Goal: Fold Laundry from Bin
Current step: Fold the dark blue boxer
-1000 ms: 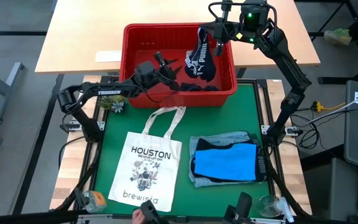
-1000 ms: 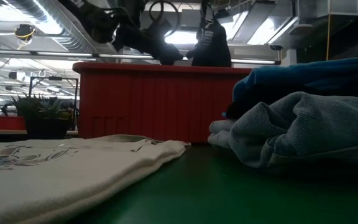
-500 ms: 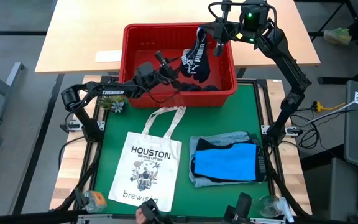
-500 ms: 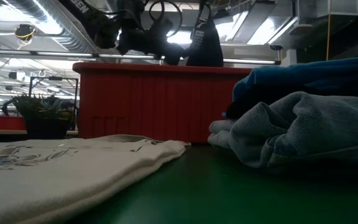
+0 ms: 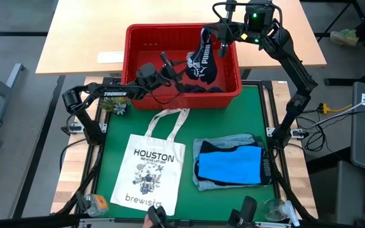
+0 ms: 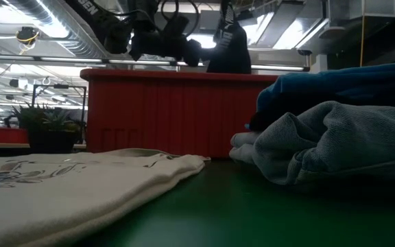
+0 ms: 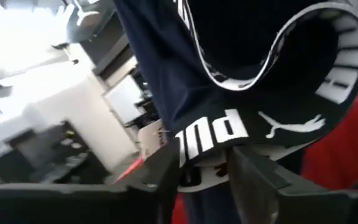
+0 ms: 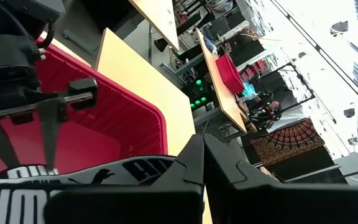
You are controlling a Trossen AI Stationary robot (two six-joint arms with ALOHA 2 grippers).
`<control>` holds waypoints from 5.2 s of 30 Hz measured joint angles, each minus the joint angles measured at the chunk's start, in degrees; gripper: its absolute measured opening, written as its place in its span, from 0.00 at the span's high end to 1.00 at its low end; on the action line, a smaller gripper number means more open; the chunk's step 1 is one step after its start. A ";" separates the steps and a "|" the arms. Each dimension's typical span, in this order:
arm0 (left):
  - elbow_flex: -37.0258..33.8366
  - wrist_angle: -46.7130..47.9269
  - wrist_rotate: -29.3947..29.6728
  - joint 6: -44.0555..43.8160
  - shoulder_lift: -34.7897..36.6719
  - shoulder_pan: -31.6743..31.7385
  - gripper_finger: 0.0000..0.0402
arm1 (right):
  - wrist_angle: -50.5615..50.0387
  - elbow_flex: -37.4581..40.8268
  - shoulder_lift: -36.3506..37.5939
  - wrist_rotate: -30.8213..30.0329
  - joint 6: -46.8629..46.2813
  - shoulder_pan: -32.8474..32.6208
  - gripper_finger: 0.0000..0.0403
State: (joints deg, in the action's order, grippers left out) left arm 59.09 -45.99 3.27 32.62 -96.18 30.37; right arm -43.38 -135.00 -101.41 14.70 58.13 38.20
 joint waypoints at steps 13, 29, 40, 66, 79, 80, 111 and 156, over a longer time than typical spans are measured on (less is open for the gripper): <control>0.00 -0.03 -0.79 -11.49 0.28 -0.52 0.99 | 0.00 0.02 0.12 -0.88 0.01 0.00 1.00; 0.02 0.45 2.16 -28.53 18.17 -1.14 1.00 | 2.88 0.01 6.71 -7.89 -7.74 0.02 1.00; 0.02 5.87 5.14 -29.07 27.33 -0.85 1.00 | 0.18 0.00 6.99 -17.82 -9.23 0.02 1.00; 0.02 23.49 7.54 -29.05 40.46 -2.23 1.00 | -13.83 0.00 7.72 8.45 -17.83 -7.94 1.00; 0.02 27.64 7.51 -29.14 52.34 -6.36 1.00 | -11.93 0.00 6.94 8.35 -22.86 -23.92 1.00; 0.02 28.65 7.51 -29.14 53.31 -6.63 1.00 | -11.95 0.00 6.45 8.22 -23.49 -24.89 1.00; 0.07 56.55 -8.79 -40.04 75.07 -8.98 1.00 | 11.06 0.00 -11.91 -3.56 -38.37 -54.98 1.00; 0.07 86.05 -33.70 -61.51 85.40 -8.96 1.00 | 42.29 0.02 -30.46 -24.67 -63.33 -69.73 1.00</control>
State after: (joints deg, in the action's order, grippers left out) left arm 59.16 40.06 -30.43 -28.89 -10.79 21.41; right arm -1.08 -134.98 -131.86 -9.97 -5.20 -31.53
